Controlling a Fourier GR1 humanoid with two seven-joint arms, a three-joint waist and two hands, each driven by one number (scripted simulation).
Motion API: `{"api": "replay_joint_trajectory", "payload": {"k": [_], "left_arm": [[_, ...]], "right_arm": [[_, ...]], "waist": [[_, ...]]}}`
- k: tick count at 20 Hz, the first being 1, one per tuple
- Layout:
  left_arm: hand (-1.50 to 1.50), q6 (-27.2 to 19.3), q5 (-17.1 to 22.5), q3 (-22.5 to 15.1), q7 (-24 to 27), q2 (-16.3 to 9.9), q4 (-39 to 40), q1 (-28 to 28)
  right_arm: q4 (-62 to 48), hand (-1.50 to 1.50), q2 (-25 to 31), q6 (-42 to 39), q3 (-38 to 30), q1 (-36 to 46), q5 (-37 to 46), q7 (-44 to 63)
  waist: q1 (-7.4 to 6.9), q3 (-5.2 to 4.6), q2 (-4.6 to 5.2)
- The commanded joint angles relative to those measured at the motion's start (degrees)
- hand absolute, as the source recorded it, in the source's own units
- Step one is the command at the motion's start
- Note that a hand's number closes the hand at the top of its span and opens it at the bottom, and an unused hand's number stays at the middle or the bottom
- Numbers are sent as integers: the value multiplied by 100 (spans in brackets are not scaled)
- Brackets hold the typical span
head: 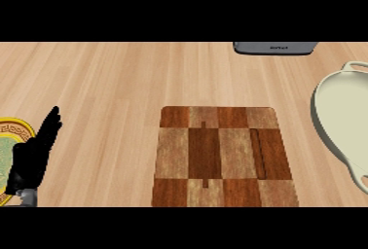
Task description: Pick the lemon from the cutting board and place it in the pot
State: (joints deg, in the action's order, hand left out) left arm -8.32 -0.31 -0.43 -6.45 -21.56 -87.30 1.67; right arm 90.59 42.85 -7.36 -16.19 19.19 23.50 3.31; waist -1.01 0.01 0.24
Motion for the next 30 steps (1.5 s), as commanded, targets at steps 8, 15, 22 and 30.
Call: {"api": "replay_joint_trajectory", "payload": {"k": [8,15,22,30], "left_arm": [[0,338,46,237,-150,-85,-9,-182],[0,219,-136,120,-246,69,-233,-116],[0,227,-251,210,-272,158,4,-378],[0,255,-204,338,149,203,196,-99]], "right_arm": [[-3722,150,5,827,608,1921,1291,-1648],[-5547,-150,-724,1050,455,2553,1146,-1997],[-6675,-150,-566,684,170,3365,947,-2818],[-6405,-150,-636,335,-1214,3363,-654,-3556]], "waist": [[-81,2,26],[-156,10,51],[-77,7,35],[55,2,-9]]}}
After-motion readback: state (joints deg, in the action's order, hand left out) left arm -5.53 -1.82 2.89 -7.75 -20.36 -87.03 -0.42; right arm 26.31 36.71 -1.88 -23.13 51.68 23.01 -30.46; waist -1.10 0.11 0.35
